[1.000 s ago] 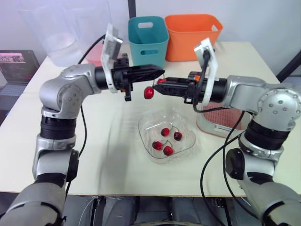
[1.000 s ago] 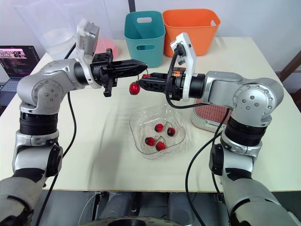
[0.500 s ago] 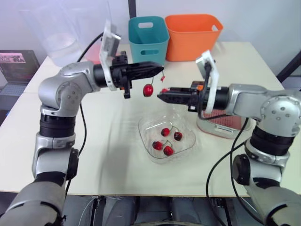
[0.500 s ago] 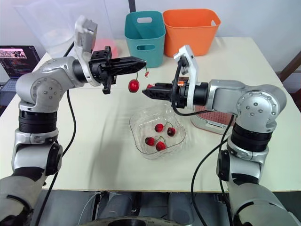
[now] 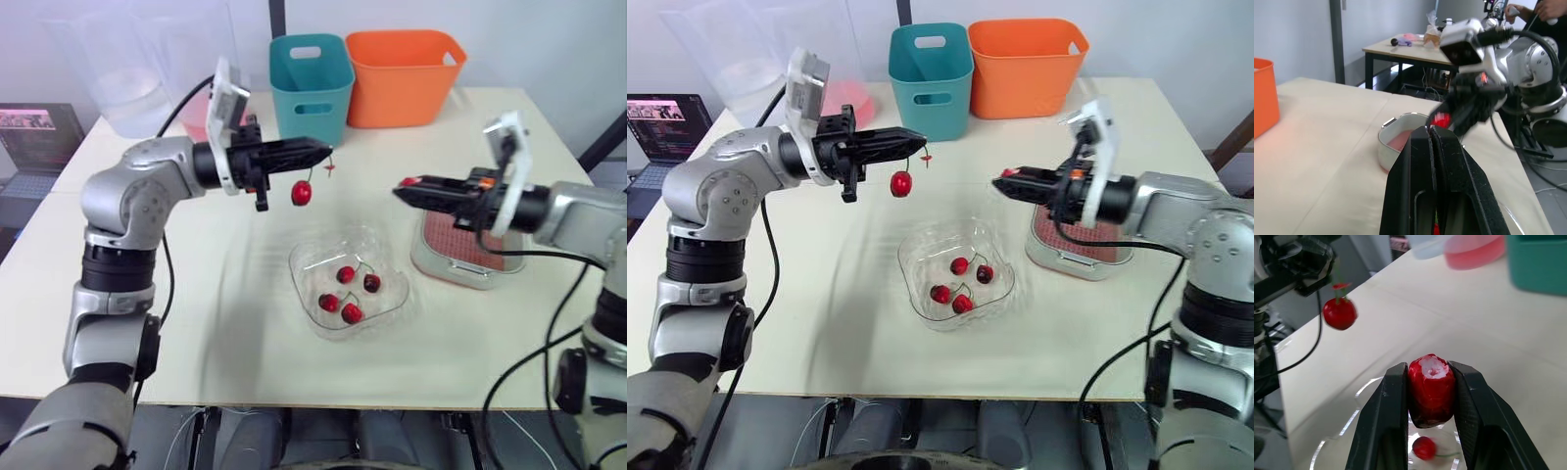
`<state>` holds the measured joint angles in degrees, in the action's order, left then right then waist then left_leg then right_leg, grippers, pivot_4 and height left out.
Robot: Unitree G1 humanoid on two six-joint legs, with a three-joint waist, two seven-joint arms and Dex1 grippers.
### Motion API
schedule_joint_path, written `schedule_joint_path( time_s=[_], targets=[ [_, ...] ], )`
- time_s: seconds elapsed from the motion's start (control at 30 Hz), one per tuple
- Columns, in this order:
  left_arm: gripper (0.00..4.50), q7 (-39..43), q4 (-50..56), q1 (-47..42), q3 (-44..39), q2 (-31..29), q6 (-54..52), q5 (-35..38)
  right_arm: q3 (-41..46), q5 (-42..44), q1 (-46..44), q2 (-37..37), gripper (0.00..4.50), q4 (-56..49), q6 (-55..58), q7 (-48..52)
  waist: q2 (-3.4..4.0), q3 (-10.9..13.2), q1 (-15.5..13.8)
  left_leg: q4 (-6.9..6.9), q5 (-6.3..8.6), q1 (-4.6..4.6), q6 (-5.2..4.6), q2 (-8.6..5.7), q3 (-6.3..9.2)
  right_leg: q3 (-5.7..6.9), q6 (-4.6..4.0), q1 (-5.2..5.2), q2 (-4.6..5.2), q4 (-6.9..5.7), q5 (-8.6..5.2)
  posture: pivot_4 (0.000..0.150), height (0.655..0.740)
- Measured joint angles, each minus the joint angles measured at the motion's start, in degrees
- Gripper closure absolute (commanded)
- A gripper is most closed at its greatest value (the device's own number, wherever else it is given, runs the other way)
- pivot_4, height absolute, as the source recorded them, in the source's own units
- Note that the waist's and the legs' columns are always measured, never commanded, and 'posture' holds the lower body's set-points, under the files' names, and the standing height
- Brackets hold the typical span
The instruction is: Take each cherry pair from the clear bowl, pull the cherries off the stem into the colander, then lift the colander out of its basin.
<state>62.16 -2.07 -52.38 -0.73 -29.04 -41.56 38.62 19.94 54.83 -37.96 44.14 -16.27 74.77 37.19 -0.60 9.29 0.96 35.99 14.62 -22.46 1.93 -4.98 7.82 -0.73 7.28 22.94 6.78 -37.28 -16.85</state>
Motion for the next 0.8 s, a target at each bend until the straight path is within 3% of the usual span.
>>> schedule_joint_path(
  time_s=[0.23, 0.4, 0.57, 0.7, 0.8],
  targets=[
    [4.50, 0.5, -0.1, 0.0, 0.3, 0.4, 1.5, -1.2, 2.3, -0.8, 2.9, 4.4, 3.26, 0.6, -4.3, 1.1, -0.01, 0.0, -0.1, 0.01, -0.01, 0.00, 0.01, 0.02, 0.00, 0.01, 0.00, -0.03, 0.00, 0.02, 0.00, 0.150, 0.7400],
    [4.50, 0.0, -1.3, 0.6, 2.2, 1.0, 5.8, -5.0, -4.1, -14.2, 11.7, 10.7, 3.26, 3.4, -16.7, 1.9, -0.01, 0.0, -0.3, 0.07, -0.01, 0.02, 0.03, -0.06, -0.02, 0.04, 0.03, -0.14, 0.01, 0.09, 0.01, 0.150, 0.7400],
    [4.50, -0.5, -2.4, 1.8, 3.7, 2.5, 7.4, -7.0, -10.9, -24.6, 14.4, 10.5, 3.26, 11.1, -26.8, 2.0, -0.01, 0.0, 0.2, 0.05, -0.03, 0.02, 0.04, -0.03, -0.06, 0.00, 0.05, -0.07, -0.01, 0.05, 0.02, 0.150, 0.7400],
    [4.50, -0.4, -2.3, 1.8, 3.9, 2.5, 7.5, -7.5, -12.6, -27.7, 13.8, 9.0, 3.26, 15.6, -30.4, 2.5, -0.01, 0.0, 0.2, 0.06, -0.03, 0.03, 0.05, -0.02, -0.05, 0.00, 0.05, -0.08, -0.01, 0.05, 0.02, 0.150, 0.7400],
    [4.50, -0.4, -2.3, 1.9, 3.8, 2.2, 7.7, -8.0, -12.6, -28.6, 12.8, 8.6, 2.35, 16.8, -31.4, 3.0, -0.01, 0.0, -0.1, 0.06, -0.03, 0.02, 0.05, -0.03, -0.03, 0.00, 0.05, -0.10, 0.00, 0.07, 0.02, 0.150, 0.7400]
  ],
)
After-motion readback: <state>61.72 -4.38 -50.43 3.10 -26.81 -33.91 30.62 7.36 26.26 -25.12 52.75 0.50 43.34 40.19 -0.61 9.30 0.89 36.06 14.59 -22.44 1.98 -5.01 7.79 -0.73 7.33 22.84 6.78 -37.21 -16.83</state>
